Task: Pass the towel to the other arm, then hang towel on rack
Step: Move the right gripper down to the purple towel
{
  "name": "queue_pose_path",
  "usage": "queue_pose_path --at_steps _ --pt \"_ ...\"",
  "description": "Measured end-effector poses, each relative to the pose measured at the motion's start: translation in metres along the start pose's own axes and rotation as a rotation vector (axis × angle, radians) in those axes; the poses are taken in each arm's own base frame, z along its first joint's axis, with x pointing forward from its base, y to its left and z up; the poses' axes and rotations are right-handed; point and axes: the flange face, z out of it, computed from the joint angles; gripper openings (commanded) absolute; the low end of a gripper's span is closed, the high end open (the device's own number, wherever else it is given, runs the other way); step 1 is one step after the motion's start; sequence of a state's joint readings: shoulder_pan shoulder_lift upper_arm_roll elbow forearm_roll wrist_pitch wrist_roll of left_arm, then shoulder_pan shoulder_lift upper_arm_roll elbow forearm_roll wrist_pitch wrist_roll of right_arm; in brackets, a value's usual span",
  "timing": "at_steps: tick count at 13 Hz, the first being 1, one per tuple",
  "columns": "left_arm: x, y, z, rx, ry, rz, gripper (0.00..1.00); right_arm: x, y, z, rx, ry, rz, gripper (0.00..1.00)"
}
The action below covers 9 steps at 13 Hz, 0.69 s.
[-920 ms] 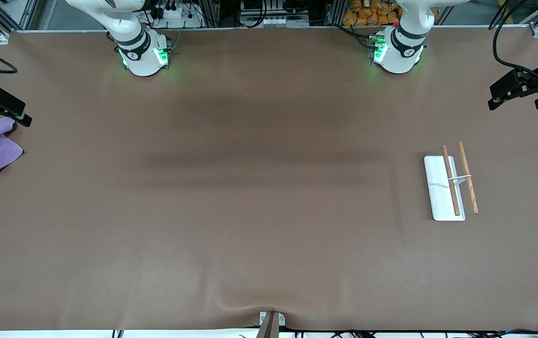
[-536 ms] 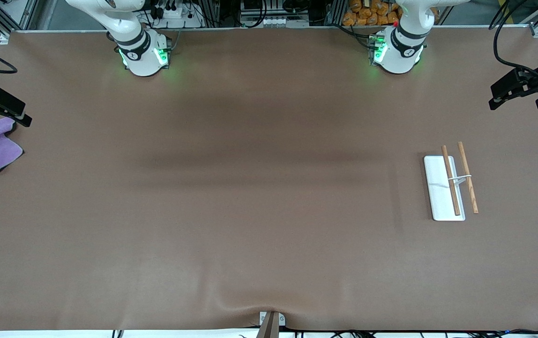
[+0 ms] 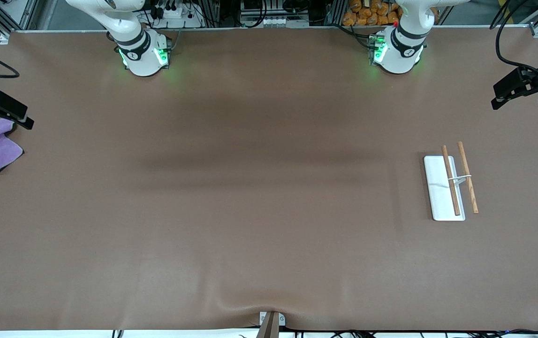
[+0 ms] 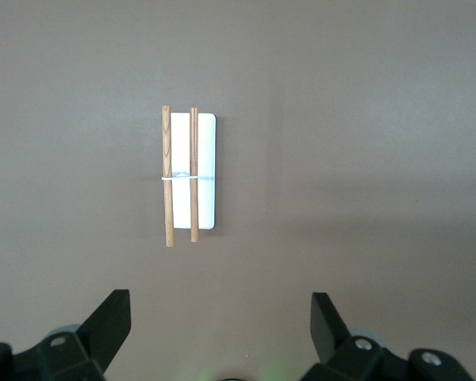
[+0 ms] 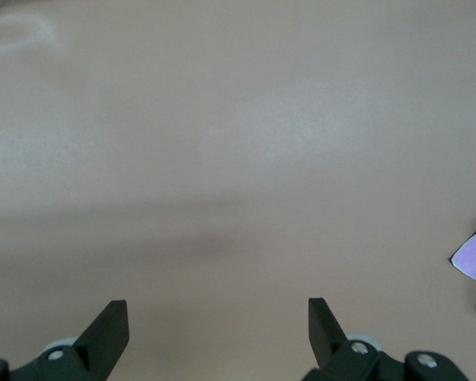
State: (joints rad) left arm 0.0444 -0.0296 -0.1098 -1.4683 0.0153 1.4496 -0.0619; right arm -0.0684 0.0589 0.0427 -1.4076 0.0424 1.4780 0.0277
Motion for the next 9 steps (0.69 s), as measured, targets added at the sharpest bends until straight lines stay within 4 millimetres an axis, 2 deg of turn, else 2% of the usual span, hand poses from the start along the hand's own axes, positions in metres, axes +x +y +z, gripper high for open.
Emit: queue_pose_path --at_steps 5,7,9 --pt "-0.001 -0.001 0.001 0.000 -0.008 -0.002 1.00 0.016 0.001 0.032 -0.035 -0.057 -0.003 1.00" --pt "-0.001 -0.001 0.001 0.001 -0.009 -0.002 1.00 0.026 0.002 0.055 -0.042 -0.097 -0.004 1.00" --pt "-0.001 -0.001 0.001 0.001 -0.010 -0.003 1.00 0.040 0.007 0.090 -0.044 -0.154 0.001 1.00"
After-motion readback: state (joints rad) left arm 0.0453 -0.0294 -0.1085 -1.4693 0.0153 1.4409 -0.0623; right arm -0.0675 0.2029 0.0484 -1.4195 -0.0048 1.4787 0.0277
